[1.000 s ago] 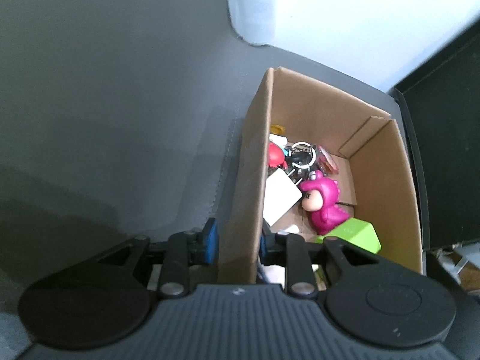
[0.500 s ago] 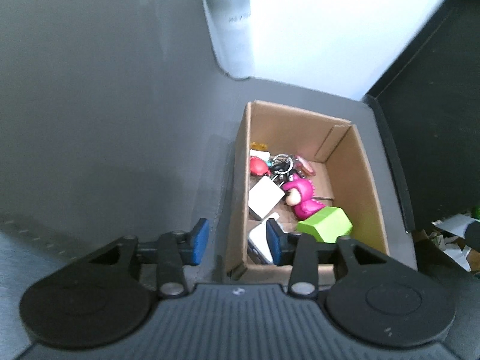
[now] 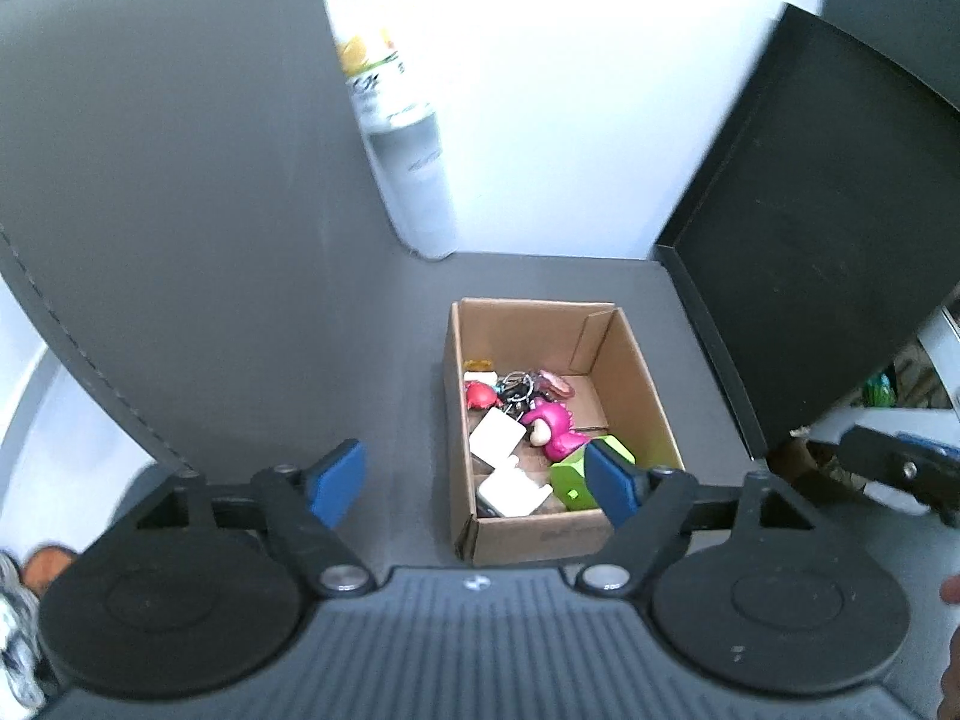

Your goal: Organize rigid objects

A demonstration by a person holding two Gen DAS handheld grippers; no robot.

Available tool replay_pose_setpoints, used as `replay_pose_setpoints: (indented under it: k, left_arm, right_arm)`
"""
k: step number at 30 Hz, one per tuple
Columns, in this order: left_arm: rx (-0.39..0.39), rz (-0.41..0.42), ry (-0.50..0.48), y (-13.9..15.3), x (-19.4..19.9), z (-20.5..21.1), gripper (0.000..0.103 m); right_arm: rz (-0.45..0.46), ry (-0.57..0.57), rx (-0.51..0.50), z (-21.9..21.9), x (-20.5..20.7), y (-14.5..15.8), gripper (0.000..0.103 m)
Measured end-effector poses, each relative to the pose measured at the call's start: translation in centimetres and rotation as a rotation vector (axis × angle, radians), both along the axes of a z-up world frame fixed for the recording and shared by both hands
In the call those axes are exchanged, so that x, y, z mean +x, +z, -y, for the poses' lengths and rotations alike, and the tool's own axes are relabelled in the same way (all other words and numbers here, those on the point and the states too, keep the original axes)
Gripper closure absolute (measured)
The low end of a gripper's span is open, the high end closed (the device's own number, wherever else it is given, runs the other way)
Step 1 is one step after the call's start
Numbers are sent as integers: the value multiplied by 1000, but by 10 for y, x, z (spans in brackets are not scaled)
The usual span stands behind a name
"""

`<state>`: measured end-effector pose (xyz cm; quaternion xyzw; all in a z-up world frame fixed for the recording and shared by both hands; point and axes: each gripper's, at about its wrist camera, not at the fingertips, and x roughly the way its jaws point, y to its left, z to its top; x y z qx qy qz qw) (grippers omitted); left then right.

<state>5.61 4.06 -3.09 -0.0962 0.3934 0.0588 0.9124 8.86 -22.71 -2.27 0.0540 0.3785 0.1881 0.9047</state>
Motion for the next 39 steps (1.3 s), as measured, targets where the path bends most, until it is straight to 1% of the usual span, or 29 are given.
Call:
replay_pose_setpoints:
  k: [6, 8, 10, 12, 14, 17, 21, 24, 27, 30, 31, 34, 36, 39]
  left_arm:
    - [27, 24, -33, 22, -21, 4, 10]
    - [15, 30, -38, 26, -28, 5, 8]
    - [-15, 25, -44, 29, -33, 4, 6]
    - [-4, 33, -55, 30, -33, 9, 5]
    - [15, 40, -58, 39, -39, 11, 5]
    - [13, 68, -63, 52, -50, 11, 4]
    - [35, 94, -64, 64, -62, 11, 3]
    - [33, 108, -81, 70, -72, 12, 3]
    - [38, 117, -97, 73, -81, 12, 3]
    - [32, 119, -100, 75, -86, 10, 3]
    - [32, 120, -99, 75, -87, 10, 3]
    - [28, 124, -106, 78, -89, 10, 3]
    - [33, 134, -117, 80, -92, 11, 3]
    - [33, 134, -131, 81, -94, 14, 3]
  right_arm:
    - [8, -29, 12, 5, -14, 9, 0]
    - [11, -23, 5, 5, -19, 12, 0]
    - [8, -21, -5, 3, -24, 14, 0]
    - [10, -47, -6, 5, -27, 17, 0]
    - [0, -76, -14, 6, -28, 19, 0]
    - [0, -98, -40, 6, -32, 26, 0]
    - [16, -113, -43, 7, -41, 36, 0]
    - [-1, -121, -56, 5, -44, 40, 0]
    - [-4, -107, -92, -1, -49, 42, 0]
    - [-18, -81, -41, 0, -55, 42, 0]
    - [-16, -74, -41, -1, -56, 42, 0]
    - [-5, -71, -87, -7, -58, 42, 0]
    - [-6, -57, -86, -9, -59, 42, 0]
    - [4, -58, -112, -12, -60, 42, 0]
